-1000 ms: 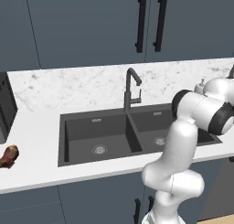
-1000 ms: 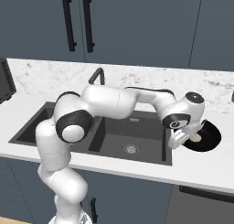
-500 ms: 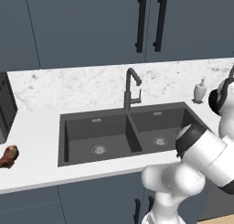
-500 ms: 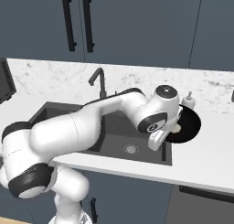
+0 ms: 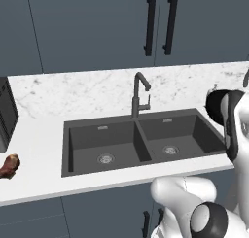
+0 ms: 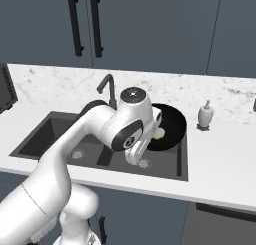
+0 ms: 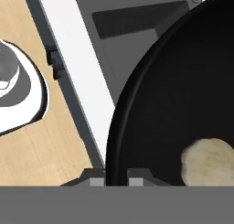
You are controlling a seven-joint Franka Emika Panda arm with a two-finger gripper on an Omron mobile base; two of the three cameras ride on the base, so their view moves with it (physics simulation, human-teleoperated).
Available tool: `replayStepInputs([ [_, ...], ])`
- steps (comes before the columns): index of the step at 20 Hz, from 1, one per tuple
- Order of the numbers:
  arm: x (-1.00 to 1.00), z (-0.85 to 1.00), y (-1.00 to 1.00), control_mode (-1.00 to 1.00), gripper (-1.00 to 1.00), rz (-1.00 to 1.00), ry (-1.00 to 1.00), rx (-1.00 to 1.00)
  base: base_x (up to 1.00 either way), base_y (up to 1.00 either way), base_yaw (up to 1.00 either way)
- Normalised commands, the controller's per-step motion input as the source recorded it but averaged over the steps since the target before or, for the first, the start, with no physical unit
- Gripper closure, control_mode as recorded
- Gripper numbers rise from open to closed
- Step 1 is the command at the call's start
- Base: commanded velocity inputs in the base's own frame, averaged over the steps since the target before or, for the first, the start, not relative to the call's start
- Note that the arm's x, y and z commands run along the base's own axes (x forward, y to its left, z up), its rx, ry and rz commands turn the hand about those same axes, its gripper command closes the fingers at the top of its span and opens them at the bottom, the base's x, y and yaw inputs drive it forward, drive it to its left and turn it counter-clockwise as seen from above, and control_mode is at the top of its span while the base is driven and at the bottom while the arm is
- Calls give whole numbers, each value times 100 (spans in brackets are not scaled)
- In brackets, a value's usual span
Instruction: Pick the garlic from the sink and place it in the bowl. Then pick the bowl and place it in the microwave. Then close the microwave door and press the start button.
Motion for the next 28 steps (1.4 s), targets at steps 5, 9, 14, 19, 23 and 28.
replayStepInputs([
  [5, -33, 30, 74, -100, 100, 8, 2, 13, 0, 0, 0],
  [9, -24, 31, 74, -100, 100, 10, 11, 7, 0, 0, 0],
  [14, -14, 13, 86, -100, 100, 4, 0, 0, 0, 0, 0],
  [19, 0, 1, 73, -100, 100, 0, 0, 0, 0, 0, 0],
  [23, -8, 8, 27, 100, 100, 1, 0, 0, -12, 5, 1],
  [28, 0, 0, 0, 100, 100, 0, 0, 0, -64, 5, 5],
])
